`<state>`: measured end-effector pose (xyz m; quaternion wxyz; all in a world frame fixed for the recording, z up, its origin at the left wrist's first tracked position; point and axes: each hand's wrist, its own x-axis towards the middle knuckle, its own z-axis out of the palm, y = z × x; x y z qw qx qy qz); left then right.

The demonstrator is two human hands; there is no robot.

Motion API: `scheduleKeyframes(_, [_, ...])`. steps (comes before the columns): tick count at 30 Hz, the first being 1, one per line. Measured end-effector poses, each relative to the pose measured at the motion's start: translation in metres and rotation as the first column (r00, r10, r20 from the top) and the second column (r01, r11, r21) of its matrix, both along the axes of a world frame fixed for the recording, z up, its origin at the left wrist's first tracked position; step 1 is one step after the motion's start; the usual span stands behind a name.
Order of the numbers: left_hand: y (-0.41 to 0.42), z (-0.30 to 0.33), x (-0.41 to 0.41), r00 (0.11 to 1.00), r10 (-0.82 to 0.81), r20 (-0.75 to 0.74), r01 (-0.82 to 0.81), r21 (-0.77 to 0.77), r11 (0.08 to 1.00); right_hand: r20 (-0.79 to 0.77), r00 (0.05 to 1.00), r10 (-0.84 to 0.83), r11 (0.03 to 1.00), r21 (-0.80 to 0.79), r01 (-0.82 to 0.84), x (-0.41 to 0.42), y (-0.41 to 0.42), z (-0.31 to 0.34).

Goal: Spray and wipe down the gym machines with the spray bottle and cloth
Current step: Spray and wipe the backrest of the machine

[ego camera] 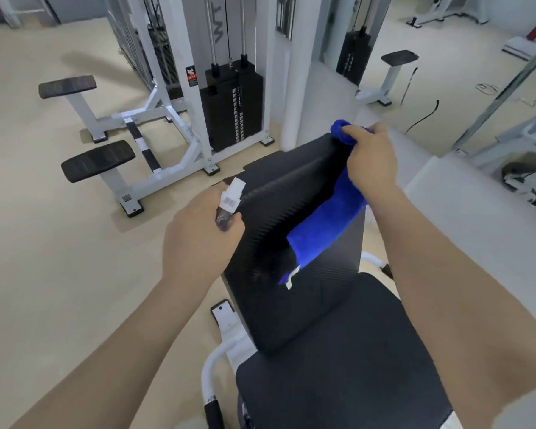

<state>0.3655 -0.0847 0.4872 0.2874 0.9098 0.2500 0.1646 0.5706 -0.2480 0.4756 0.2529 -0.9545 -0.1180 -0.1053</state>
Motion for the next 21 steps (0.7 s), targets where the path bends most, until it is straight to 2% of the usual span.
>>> scheduleKeyframes(2, [-0.008,0.000,0.001,0.999,0.028,-0.042,-0.024,0.074,0.997,-0.012,0.999,-0.039,0.997,0.065,0.040,0.006,0.000,-0.001])
scheduleKeyframes(4, [-0.014,-0.004,0.003,0.994,0.059,-0.091,-0.047,0.132,0.990,0.019,1.000,-0.006,0.994,0.106,0.004,-0.015,0.008,-0.006])
scheduleKeyframes(7, [-0.017,-0.009,0.004,0.987,0.075,-0.141,-0.048,0.190,0.981,0.153,0.958,0.241,0.964,0.081,-0.255,-0.063,0.024,-0.023])
scheduleKeyframes(9, [-0.019,-0.011,0.004,0.987,0.068,-0.148,-0.033,0.225,0.974,0.173,0.936,0.305,0.945,0.065,-0.320,-0.062,0.017,-0.026])
scheduleKeyframes(12, [-0.016,-0.014,0.003,0.990,0.045,-0.135,-0.007,0.269,0.963,0.078,0.992,0.101,0.983,0.148,-0.112,-0.015,-0.010,-0.024])
scheduleKeyframes(15, [-0.016,-0.013,0.004,0.991,0.078,-0.111,-0.045,0.278,0.959,-0.019,0.998,-0.055,0.967,0.250,0.058,0.006,-0.022,-0.032])
scheduleKeyframes(18, [-0.017,-0.007,0.004,0.990,0.118,-0.073,-0.100,0.211,0.972,0.034,0.998,-0.048,0.954,0.298,0.036,-0.025,-0.002,-0.042])
scheduleKeyframes(21, [-0.009,-0.005,-0.002,0.997,0.083,0.006,-0.083,-0.010,0.997,0.172,0.978,0.121,0.964,0.215,-0.157,-0.094,0.025,-0.065])
